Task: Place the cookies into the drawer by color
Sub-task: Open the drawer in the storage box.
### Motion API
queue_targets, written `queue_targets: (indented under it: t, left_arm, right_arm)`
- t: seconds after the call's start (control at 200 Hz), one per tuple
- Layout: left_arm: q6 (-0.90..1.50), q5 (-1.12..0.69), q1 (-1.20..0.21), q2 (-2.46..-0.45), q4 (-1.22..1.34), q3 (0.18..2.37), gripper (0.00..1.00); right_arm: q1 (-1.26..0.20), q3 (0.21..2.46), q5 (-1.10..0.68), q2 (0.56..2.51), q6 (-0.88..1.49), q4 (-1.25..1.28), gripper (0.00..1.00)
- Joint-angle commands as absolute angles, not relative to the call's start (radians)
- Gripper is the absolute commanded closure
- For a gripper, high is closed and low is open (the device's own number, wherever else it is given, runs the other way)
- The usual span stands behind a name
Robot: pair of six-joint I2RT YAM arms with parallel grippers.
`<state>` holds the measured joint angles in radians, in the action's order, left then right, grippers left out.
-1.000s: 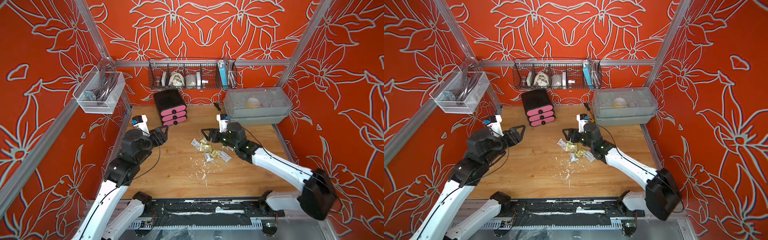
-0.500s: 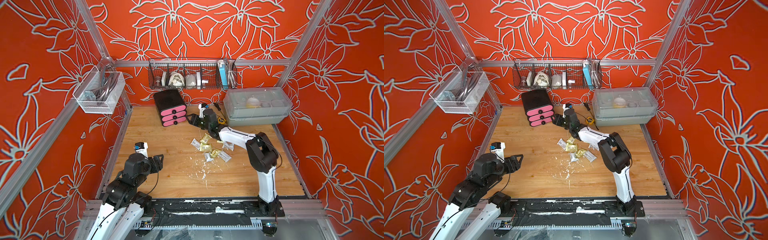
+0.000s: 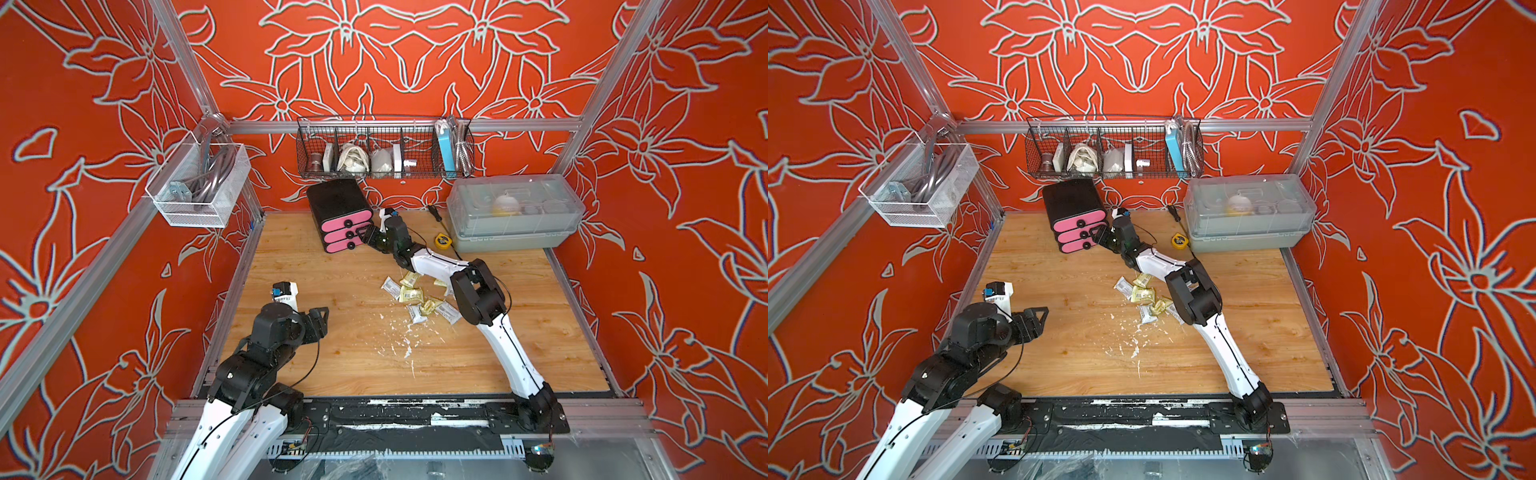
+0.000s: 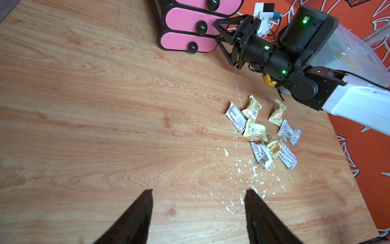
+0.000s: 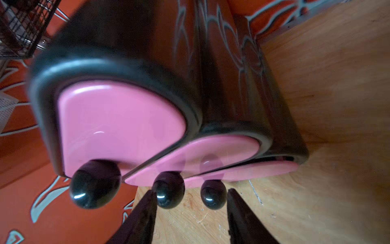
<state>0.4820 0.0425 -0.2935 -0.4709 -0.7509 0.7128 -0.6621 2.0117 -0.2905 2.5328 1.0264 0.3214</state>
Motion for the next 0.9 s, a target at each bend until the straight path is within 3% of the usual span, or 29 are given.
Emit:
queue_targets:
  t: [0.0,0.485,0.731,0.896]
  left_arm:
    - [0.462,0.048,-0.293,-0.458,-0.730,0.716,0.30]
    - [0.463,0.041,-0.293,-0.455,-0.727,0.715,0.29]
    - [0.465,0.045,-0.294,-0.446,-0.726,0.712,0.28]
    - [0.466,0.041,-0.293,-0.445,-0.724,0.711,0.26]
  right_arm:
    - [-0.667,2.069,-0.326,2.576,1.084,0.331,0.45]
    - [-0.692,2.150,-0.345,2.656,1.206,0.385,0.40]
    - [-0.692,2.175,-0.341,2.688,1.247,0.386,0.46]
    - [-0.693,2.187,-0.351,2.701,1.275,0.392,0.59]
